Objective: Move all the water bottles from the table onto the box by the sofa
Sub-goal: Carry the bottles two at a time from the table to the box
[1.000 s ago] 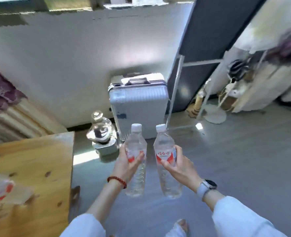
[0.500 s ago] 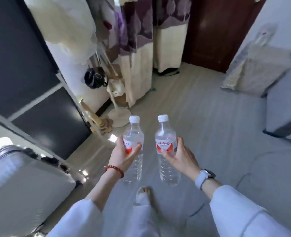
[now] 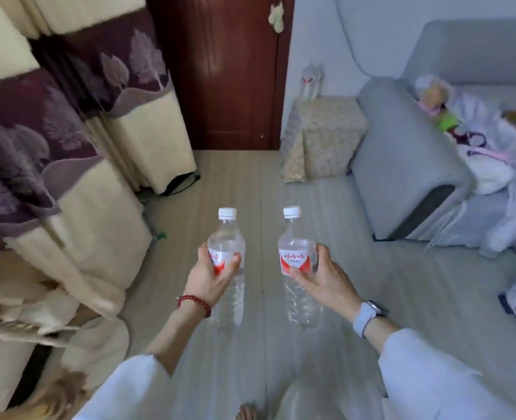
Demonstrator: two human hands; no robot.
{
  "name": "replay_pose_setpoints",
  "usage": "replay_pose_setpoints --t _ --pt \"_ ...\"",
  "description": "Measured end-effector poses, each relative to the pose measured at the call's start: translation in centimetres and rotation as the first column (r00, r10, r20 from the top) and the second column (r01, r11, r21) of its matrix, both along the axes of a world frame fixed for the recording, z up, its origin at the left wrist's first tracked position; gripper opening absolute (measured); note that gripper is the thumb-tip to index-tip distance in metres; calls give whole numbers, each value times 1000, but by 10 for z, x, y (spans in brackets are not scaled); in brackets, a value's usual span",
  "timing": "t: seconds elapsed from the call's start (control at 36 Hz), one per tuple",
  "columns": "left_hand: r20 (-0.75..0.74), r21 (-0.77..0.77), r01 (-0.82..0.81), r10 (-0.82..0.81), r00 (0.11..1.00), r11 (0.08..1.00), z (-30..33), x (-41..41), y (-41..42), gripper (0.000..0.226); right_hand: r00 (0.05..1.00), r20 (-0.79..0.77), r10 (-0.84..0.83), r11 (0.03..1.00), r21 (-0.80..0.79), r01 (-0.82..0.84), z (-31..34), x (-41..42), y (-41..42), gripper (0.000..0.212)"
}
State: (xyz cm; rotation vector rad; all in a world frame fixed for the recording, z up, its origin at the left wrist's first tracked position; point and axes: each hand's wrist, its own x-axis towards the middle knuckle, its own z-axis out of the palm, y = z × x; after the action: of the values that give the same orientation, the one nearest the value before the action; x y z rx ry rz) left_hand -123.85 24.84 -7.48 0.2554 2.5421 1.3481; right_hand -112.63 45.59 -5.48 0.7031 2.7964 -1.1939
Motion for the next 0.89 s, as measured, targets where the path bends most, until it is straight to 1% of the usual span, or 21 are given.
replay_pose_setpoints --t 0.14,0.31,0.44,0.61,0.72,0.81,0.89 --pt "4 -21 117 -117 993 993 -3 -101 111 44 991 -10 -137 991 -6 137 -6 -75 92 57" --pt "-18 8 179 -179 984 984 -3 -218 263 43 979 -33 -200 980 -20 200 -22 -184 228 61" --pt "-23 6 206 -206 978 979 16 -307 379 43 966 -45 -255 967 6 255 -14 -269 338 61" --pt "6 49 192 -192 981 980 16 -395 481 45 961 -17 -274 961 -41 274 -8 -363 443 62" --pt "40 26 205 -206 978 978 -2 -460 541 42 959 -11 -283 957 -74 282 -21 -428 506 64" --pt "32 17 207 -207 978 978 -18 -516 587 41 956 -18 -294 950 -116 290 -33 -485 557 68" --pt "45 60 196 -199 979 979 -32 -578 639 42 945 -39 -325 939 -133 318 -43 -549 608 68"
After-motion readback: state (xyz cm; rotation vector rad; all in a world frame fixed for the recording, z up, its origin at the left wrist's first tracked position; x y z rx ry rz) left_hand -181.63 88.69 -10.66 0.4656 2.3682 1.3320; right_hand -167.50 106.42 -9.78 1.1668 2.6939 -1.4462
